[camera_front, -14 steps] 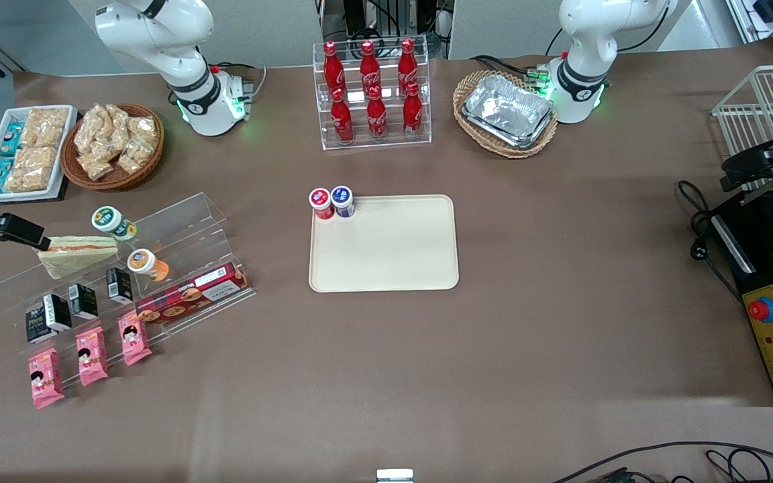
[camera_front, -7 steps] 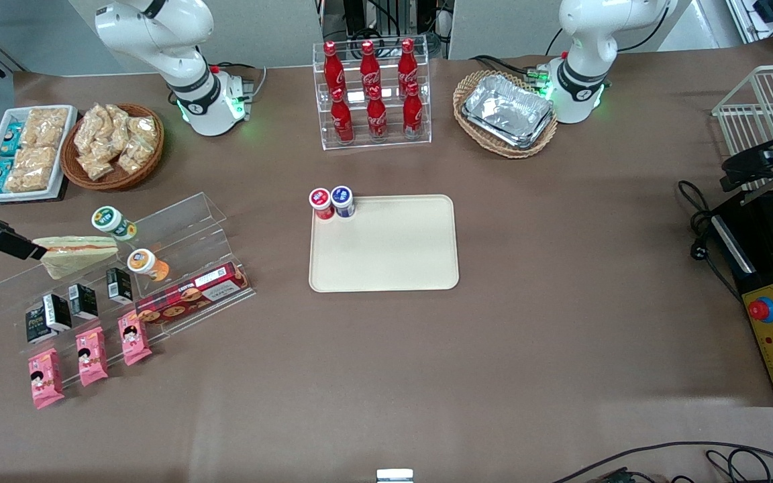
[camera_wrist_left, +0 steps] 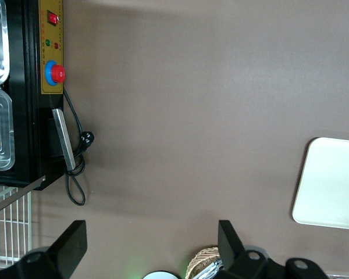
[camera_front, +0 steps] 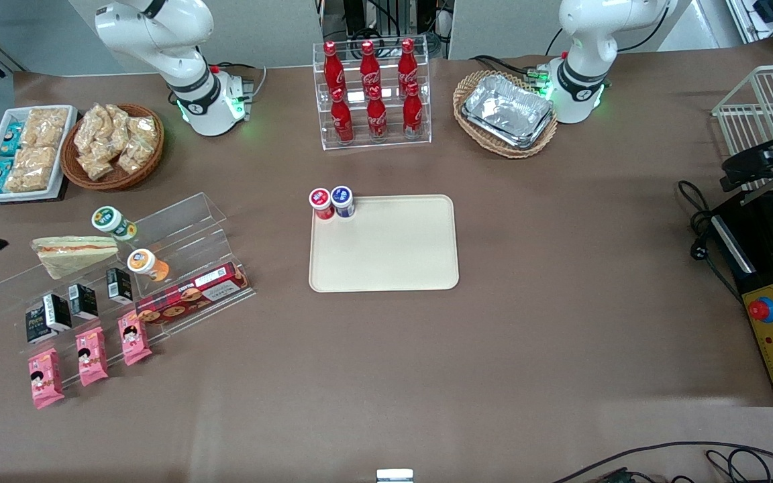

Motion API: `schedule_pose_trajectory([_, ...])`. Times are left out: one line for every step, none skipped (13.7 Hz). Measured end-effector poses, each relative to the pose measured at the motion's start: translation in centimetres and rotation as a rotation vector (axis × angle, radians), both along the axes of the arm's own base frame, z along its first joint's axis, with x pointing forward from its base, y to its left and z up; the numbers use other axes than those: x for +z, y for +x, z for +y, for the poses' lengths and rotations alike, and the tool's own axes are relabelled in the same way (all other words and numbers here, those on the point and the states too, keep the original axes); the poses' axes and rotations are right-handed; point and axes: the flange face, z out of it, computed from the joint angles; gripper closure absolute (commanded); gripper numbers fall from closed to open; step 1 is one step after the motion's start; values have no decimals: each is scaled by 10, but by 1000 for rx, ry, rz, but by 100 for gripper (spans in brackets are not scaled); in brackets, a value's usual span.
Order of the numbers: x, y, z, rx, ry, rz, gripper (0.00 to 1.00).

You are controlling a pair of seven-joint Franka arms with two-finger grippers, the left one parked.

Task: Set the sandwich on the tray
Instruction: 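Move the right gripper down toward the wrapped sandwich on the acrylic rack, then close the right gripper on the wrapped triangular sandwich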

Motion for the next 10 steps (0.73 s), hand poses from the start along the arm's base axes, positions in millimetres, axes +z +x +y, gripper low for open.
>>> schedule_pose_trajectory([-3,-4,-10,-24,1,7,0])
schedule_pose_trajectory([-8,-6,-16,-44,3,17,0])
schedule_pose_trajectory([-14,-7,-17,-63,11,26,0])
schedule_pose_trajectory([-21,-7,-16,-76,17,31,0])
schedule_pose_trajectory([-29,-6,-15,-83,18,26,0])
schedule_pose_trajectory([-38,-4,-16,-86,17,17,0])
schedule_pose_trajectory([-50,-4,-17,-90,16,4,0])
schedule_pose_trajectory([-63,-5,-18,-92,15,-8,0])
schedule_pose_trajectory([-75,-8,-19,-94,17,-18,0])
schedule_pose_trajectory([-84,-13,-19,-96,20,-26,0])
